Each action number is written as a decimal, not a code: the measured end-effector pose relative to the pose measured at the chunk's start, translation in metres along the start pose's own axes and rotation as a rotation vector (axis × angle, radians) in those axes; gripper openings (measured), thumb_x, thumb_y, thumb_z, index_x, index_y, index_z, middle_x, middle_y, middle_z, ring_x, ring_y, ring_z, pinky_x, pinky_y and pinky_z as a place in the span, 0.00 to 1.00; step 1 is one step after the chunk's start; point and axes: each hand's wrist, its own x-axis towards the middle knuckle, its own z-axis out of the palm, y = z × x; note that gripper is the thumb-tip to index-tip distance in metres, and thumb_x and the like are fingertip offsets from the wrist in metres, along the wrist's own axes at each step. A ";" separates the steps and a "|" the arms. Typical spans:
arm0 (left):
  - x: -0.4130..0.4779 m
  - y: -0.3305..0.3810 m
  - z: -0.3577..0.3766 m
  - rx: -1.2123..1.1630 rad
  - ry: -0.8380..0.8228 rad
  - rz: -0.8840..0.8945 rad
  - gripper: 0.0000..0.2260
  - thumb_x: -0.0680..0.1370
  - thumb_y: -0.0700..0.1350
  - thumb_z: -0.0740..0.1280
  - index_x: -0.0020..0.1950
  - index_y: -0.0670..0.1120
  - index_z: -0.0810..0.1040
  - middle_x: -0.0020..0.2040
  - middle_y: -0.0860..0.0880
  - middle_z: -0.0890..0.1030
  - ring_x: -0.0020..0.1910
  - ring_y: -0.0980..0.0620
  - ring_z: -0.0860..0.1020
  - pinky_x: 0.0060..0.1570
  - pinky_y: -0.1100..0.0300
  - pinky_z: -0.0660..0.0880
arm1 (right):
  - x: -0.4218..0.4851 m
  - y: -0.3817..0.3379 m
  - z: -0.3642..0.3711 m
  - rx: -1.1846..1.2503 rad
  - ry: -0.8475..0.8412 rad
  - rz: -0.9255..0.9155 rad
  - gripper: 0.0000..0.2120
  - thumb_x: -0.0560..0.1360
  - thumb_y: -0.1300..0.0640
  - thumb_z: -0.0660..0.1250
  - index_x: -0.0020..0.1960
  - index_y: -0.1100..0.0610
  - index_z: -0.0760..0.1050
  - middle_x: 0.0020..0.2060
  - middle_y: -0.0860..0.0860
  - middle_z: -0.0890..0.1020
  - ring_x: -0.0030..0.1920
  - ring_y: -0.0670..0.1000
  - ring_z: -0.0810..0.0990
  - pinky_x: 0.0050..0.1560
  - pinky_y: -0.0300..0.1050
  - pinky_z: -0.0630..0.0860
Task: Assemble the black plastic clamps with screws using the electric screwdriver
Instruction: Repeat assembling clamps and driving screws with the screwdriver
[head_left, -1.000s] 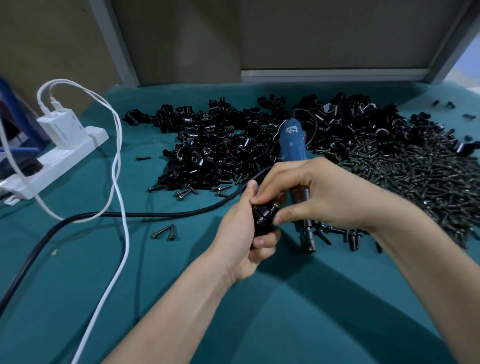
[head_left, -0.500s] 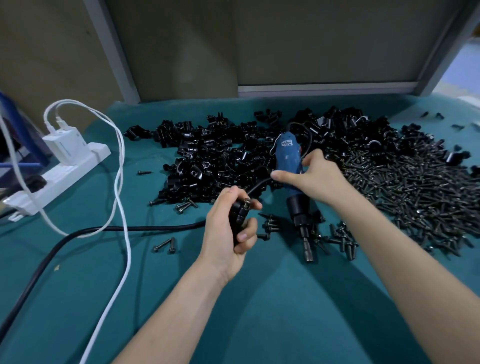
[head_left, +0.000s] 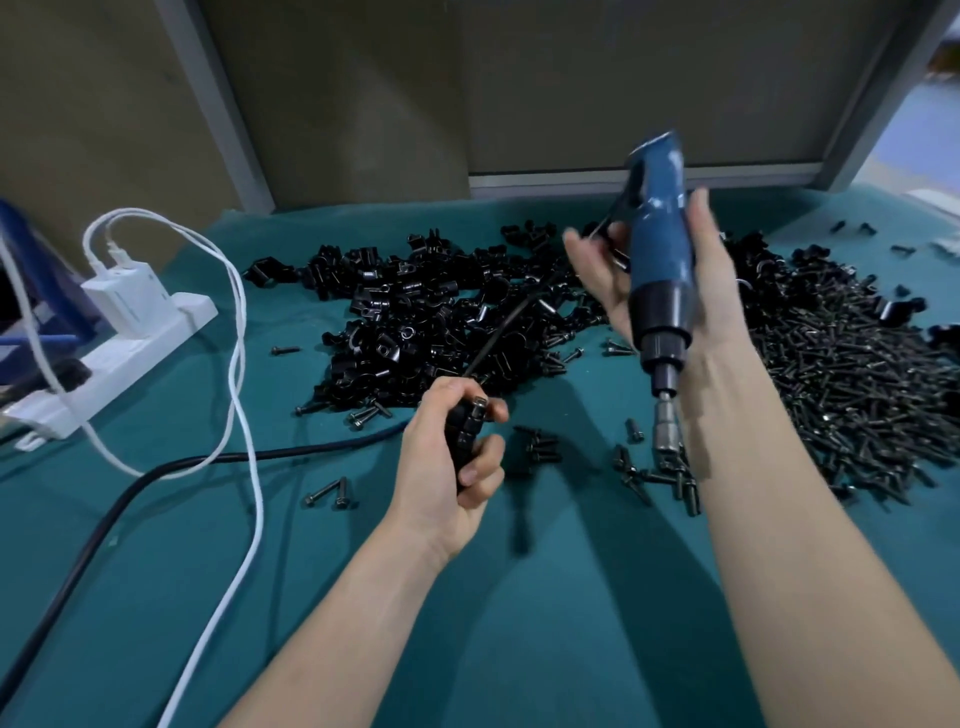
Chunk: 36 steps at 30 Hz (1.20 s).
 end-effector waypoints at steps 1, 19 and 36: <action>0.000 -0.001 0.000 0.000 -0.017 0.000 0.09 0.79 0.47 0.57 0.40 0.48 0.70 0.34 0.51 0.76 0.19 0.58 0.58 0.17 0.71 0.53 | -0.003 0.000 0.008 0.108 -0.075 -0.024 0.25 0.75 0.50 0.69 0.64 0.62 0.66 0.59 0.70 0.74 0.52 0.67 0.82 0.38 0.54 0.83; 0.001 -0.006 -0.001 0.381 -0.171 0.085 0.11 0.77 0.44 0.60 0.35 0.48 0.72 0.38 0.37 0.67 0.18 0.56 0.57 0.24 0.73 0.55 | -0.003 -0.009 0.010 -0.178 -0.201 -0.256 0.07 0.77 0.53 0.61 0.47 0.56 0.72 0.43 0.49 0.80 0.28 0.44 0.74 0.30 0.37 0.73; -0.003 -0.002 0.003 0.197 -0.112 -0.097 0.17 0.81 0.45 0.55 0.34 0.51 0.74 0.33 0.50 0.76 0.18 0.59 0.57 0.21 0.74 0.54 | 0.001 0.003 0.018 -0.114 -0.147 -0.286 0.06 0.76 0.54 0.59 0.45 0.56 0.71 0.39 0.48 0.76 0.24 0.44 0.71 0.26 0.37 0.70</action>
